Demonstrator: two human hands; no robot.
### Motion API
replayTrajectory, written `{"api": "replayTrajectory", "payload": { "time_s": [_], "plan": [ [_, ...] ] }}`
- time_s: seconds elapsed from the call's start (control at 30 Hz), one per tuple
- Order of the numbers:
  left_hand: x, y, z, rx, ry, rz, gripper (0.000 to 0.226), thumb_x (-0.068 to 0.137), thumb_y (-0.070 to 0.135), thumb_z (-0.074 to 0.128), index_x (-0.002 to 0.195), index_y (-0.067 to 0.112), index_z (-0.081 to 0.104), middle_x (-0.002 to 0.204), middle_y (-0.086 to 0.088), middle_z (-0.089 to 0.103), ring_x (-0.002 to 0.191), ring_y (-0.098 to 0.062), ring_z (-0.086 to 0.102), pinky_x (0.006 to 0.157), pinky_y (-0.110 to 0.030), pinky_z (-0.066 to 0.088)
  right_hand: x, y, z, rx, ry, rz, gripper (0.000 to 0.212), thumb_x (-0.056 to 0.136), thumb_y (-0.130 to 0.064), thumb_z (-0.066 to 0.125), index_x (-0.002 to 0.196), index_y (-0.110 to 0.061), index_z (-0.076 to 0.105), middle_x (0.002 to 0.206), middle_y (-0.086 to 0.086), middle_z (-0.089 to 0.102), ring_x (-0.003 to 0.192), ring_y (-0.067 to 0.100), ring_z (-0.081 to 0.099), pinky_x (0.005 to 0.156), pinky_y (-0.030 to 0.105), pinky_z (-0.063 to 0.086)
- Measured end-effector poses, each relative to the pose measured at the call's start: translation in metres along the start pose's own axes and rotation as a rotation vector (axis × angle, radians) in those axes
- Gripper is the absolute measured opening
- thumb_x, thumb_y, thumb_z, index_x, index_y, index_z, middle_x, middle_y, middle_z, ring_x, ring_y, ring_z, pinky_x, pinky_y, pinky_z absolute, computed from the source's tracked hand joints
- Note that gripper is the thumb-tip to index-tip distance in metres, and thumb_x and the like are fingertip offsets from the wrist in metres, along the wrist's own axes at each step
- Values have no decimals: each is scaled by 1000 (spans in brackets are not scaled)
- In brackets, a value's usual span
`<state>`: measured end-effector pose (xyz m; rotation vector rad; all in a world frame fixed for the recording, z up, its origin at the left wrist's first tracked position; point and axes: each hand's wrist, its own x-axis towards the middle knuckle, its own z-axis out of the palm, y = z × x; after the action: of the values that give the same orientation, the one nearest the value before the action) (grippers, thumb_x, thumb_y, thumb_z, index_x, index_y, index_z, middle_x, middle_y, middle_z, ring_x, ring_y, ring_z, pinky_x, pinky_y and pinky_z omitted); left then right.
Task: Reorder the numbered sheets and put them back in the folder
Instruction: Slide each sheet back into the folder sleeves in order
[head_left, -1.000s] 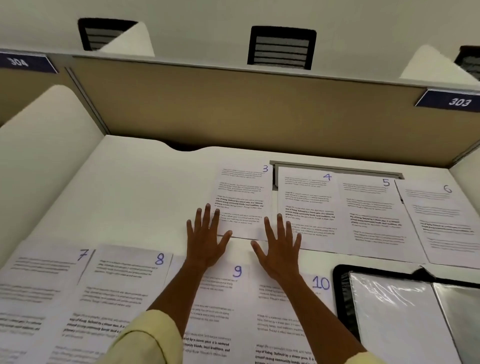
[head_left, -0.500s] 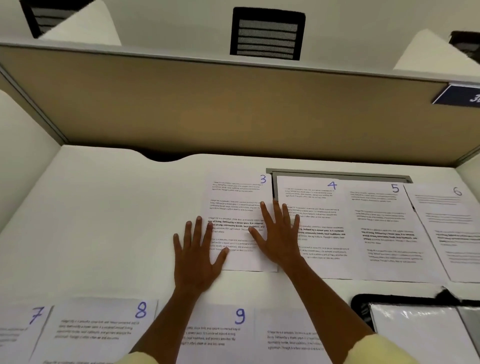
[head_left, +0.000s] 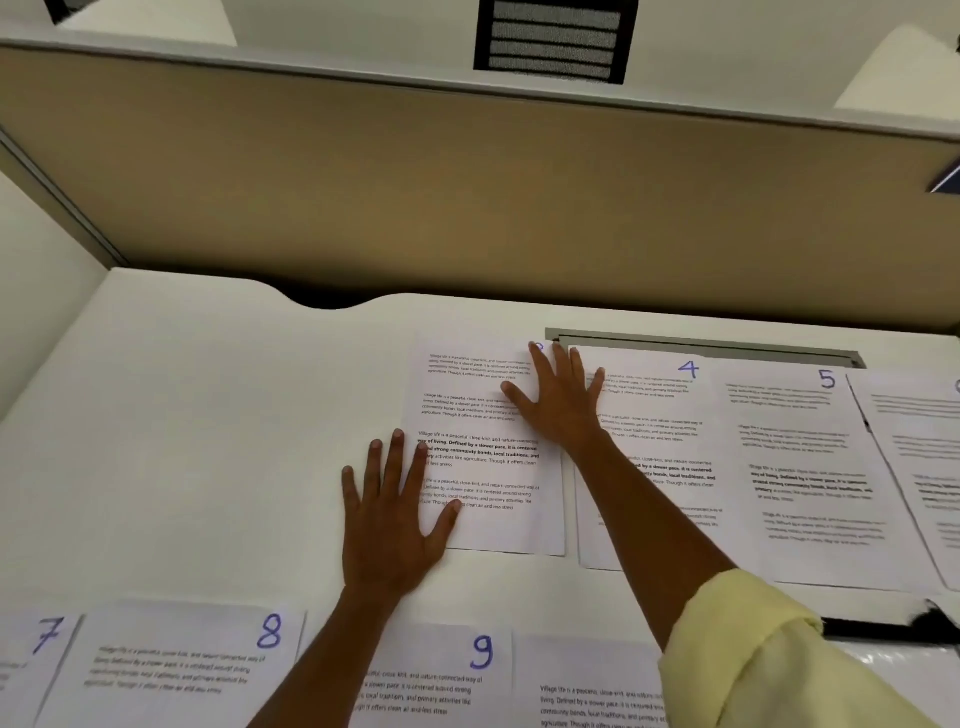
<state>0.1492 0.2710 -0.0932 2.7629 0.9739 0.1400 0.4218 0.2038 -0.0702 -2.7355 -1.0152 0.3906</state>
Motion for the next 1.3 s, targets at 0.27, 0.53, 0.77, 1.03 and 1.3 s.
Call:
{"api": "replayTrajectory", "payload": {
  "time_s": [0.27,0.53,0.77,1.03,1.3],
  "plan": [
    [0,0,-2,-22,11,-6,83,91,69,38,157,24,18,166,-1,3,153,-24,0,119,-59,11,11,-4,-1,179,45,35,88,90,-68,54,159,-33,12,164,9,19,154,27,8,120,59,-1],
    [-1,0,-2,-12,19,-8,82,91,70,35,157,25,18,166,-1,3,153,-24,0,120,-58,10,10,5,-7,285,141,50,84,90,-56,63,158,-27,23,147,11,44,140,29,37,122,52,9],
    [0,0,-1,-23,21,-4,82,91,70,38,157,24,19,166,-1,5,153,-25,3,119,-59,12,3,1,-1,87,97,-30,83,95,-64,46,160,-28,9,164,10,24,154,32,9,121,57,-1],
    [0,0,-1,-12,8,-11,83,91,71,34,157,25,17,166,-1,2,153,-24,0,120,-58,11,3,-1,-3,277,108,36,90,91,-54,63,160,-27,13,164,8,26,154,30,10,121,54,-1],
    [1,0,0,-31,12,-11,83,91,71,33,157,25,18,166,0,3,153,-24,1,120,-58,11,5,3,4,498,229,-19,89,86,-39,75,158,-22,25,152,8,46,141,29,40,122,52,18]
  ]
}}
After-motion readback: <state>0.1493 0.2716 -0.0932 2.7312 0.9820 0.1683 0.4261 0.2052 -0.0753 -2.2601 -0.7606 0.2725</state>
